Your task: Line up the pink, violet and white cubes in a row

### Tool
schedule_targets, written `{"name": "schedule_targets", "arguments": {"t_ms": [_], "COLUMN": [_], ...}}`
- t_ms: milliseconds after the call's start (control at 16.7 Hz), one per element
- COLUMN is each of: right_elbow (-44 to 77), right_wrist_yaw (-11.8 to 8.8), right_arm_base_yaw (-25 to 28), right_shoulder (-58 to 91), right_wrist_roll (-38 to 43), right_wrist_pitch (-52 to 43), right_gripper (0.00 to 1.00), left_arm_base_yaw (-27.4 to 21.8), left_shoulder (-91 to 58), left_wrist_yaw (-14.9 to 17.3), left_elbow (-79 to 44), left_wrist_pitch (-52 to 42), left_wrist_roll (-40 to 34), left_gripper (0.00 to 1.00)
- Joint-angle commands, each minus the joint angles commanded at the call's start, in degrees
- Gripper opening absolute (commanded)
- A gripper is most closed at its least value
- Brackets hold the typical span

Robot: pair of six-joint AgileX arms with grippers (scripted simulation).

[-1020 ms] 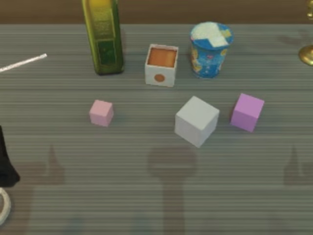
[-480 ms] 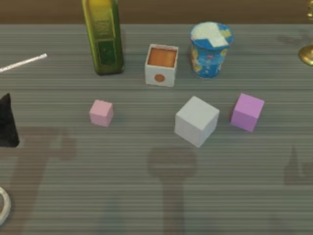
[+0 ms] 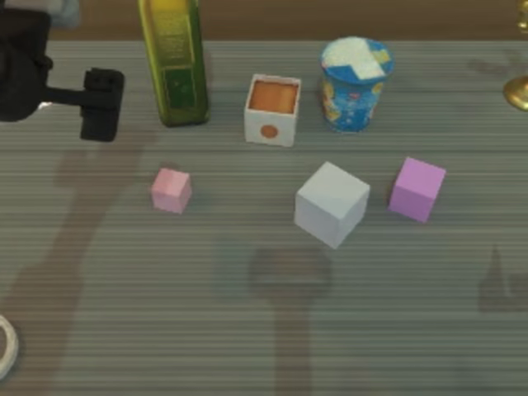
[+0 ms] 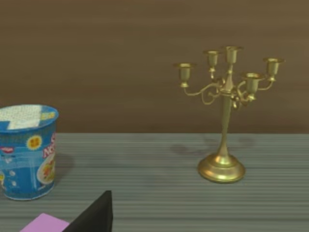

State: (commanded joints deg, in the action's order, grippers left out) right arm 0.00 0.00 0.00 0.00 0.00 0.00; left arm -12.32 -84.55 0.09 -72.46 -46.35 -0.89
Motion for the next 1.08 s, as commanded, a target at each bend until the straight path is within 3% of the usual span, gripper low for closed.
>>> {"name": "schedule_targets", "arguments": {"t_ms": [300, 540, 1080], "right_elbow": [0.0, 0.0, 0.0], "right_wrist_yaw": [0.0, 0.0, 0.0], "right_arm_base_yaw": [0.0, 0.0, 0.0], "right_shoulder": [0.0, 0.0, 0.0], "right_wrist_roll": [0.0, 0.0, 0.0], "right_wrist_pitch": [0.0, 0.0, 0.0], "right_gripper": [1.0, 1.0, 1.0], "left_arm_base_yaw": [-3.92, -5.89, -6.31], "left_shoulder": [-29.17, -44.41, -50.15], "left_wrist_yaw": [0.1, 0.15, 0.18], "left_elbow": [-24.32, -37.86, -43.37], "left_wrist_pitch": [-14.9, -22.17, -24.75], "left_wrist_roll": [-0.32, -0.64, -0.83], "left_gripper": [1.0, 1.0, 1.0]}}
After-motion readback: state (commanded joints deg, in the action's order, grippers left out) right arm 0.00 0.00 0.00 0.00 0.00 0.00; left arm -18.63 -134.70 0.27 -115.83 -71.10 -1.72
